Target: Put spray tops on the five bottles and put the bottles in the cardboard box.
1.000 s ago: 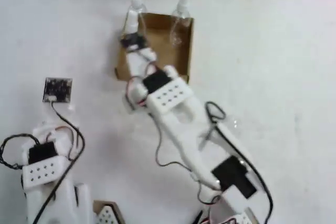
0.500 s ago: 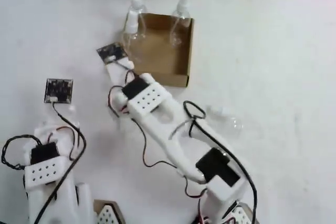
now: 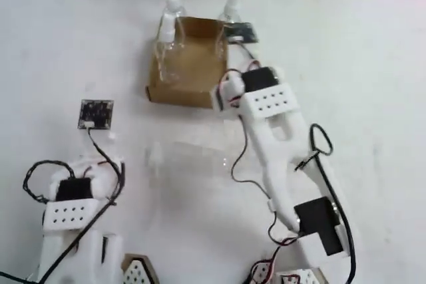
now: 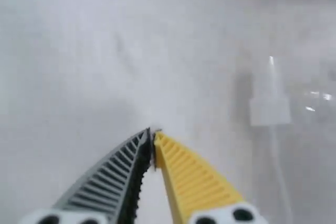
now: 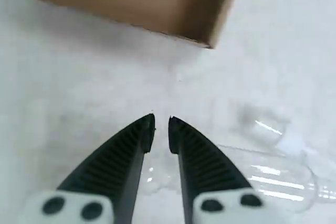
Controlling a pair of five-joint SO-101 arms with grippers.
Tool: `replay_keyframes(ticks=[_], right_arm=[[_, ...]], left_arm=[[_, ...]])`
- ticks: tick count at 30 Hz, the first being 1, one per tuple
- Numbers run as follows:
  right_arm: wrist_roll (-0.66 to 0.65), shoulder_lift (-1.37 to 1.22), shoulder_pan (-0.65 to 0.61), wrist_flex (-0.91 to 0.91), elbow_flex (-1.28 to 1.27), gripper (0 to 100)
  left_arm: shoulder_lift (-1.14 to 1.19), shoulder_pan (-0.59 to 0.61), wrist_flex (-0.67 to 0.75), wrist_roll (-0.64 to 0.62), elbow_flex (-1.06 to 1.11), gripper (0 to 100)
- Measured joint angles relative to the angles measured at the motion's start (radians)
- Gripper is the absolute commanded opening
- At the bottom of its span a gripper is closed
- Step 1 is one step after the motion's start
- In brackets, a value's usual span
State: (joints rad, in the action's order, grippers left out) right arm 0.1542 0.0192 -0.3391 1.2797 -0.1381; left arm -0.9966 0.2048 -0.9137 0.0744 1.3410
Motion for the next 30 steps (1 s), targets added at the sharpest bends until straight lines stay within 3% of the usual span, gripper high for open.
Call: replay_keyframes(ticks=[4,12,23,30], right_arm=[[0.000,0.000,0.103,-0.112,-0.097,1.7],[0.000,0.000,0.109,-0.149,-0.124,1.7],[-0.002,0.000,0.110,-0.149,-0.124,1.7],[-0.002,0.000,0.109,-0.149,-0.124,1.7]], left_arm=[[0.000,-0.097,-0.086,-0.034,-0.052,3],[0.000,-0.250,-0.210,-0.055,-0.169,21],[0.008,-0.310,-0.150,-0.299,-0.169,25],[0.236,-0.310,-0.064,-0.345,-0.213,24]])
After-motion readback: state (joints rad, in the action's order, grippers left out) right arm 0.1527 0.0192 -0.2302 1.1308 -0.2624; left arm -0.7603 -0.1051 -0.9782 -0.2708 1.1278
